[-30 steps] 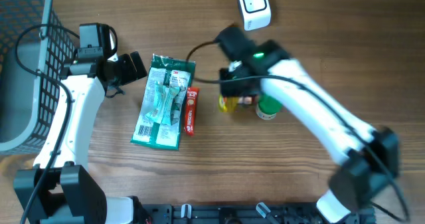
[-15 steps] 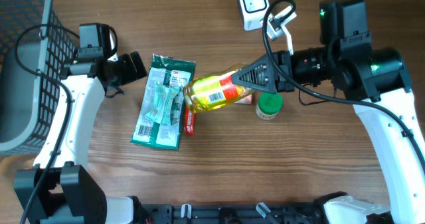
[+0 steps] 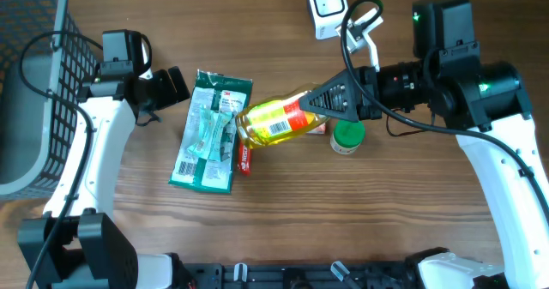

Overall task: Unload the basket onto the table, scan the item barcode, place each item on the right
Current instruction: 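Carry the oil bottle to the white scanner and present it, then move the oil bottle to the table's right side and release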

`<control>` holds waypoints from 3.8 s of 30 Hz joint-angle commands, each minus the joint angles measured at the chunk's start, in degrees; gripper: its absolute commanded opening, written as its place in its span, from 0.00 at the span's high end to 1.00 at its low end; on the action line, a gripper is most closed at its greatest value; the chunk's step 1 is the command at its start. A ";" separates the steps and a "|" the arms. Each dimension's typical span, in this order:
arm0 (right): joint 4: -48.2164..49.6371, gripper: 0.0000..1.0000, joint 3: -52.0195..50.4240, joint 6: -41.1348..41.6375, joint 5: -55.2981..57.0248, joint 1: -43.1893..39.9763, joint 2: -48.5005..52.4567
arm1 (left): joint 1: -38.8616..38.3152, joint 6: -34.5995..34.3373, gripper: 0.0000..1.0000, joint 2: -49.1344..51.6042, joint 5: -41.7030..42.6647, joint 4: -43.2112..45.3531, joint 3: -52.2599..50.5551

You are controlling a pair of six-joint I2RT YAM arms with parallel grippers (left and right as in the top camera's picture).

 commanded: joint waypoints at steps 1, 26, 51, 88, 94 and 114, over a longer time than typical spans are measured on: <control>-0.09 0.73 0.59 -1.03 -3.48 -0.07 -0.90 | 0.15 -0.31 0.00 -0.22 0.46 0.00 0.42; -16.35 0.92 19.19 -2.69 56.57 -0.07 3.52 | 0.15 -0.31 0.00 -0.22 0.46 0.00 0.42; 40.17 0.85 32.89 -51.08 131.43 13.60 57.48 | 0.15 -0.28 0.00 -0.22 0.46 0.00 0.42; 41.46 0.85 32.09 -47.04 131.12 14.19 52.39 | 0.15 -0.28 0.00 -0.22 0.46 0.00 0.42; 10.69 0.84 32.09 -21.38 121.33 10.84 36.22 | 0.15 -0.31 0.00 -0.22 0.46 0.00 0.42; -19.08 0.83 30.27 1.44 76.46 -32.81 33.27 | 0.15 -0.28 0.00 -0.22 0.46 0.00 0.42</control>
